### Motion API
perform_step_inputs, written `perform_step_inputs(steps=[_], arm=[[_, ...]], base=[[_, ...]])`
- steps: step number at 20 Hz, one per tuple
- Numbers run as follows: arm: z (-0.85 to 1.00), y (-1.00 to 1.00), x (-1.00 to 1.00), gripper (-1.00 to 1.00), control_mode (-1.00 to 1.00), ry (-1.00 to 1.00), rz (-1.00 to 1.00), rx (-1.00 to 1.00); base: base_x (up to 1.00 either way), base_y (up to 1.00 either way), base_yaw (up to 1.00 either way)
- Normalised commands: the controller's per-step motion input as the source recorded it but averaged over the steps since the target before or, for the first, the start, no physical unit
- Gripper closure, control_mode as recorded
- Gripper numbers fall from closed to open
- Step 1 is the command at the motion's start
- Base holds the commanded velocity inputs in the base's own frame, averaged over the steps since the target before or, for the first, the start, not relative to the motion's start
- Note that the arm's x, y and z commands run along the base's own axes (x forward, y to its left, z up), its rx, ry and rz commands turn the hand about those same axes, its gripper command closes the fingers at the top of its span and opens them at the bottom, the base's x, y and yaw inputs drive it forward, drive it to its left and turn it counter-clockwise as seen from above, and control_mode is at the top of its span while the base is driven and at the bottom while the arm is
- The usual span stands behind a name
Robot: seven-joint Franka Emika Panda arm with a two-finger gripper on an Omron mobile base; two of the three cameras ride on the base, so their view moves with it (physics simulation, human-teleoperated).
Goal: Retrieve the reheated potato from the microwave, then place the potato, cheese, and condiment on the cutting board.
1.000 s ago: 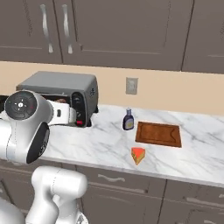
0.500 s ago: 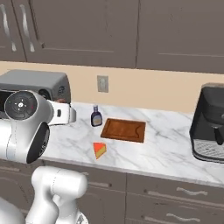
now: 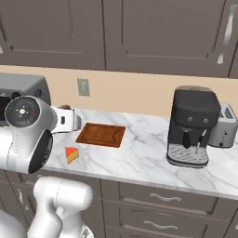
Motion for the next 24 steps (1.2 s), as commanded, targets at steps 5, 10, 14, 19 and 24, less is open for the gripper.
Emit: perform_step_inputs(steps=[5, 10, 14, 19, 24], arm=[[0.00, 0.00, 0.00, 1.00, 1.00, 0.00, 0.00, 0.00], [0.00, 0.00, 0.00, 1.00, 1.00, 0.00, 0.00, 0.00], [0.00, 0.00, 0.00, 1.00, 1.00, 0.00, 0.00, 0.00], [0.00, 0.00, 0.00, 1.00, 1.00, 0.00, 0.00, 0.00], [0.00, 0.00, 0.00, 1.00, 1.00, 0.00, 0.00, 0.00]], base=[[0.41, -0.37, 0.00], [0.44, -0.22, 0.00], [0.33, -0.21, 0.00], [0.02, -0.04, 0.00], [0.00, 0.00, 0.00]])
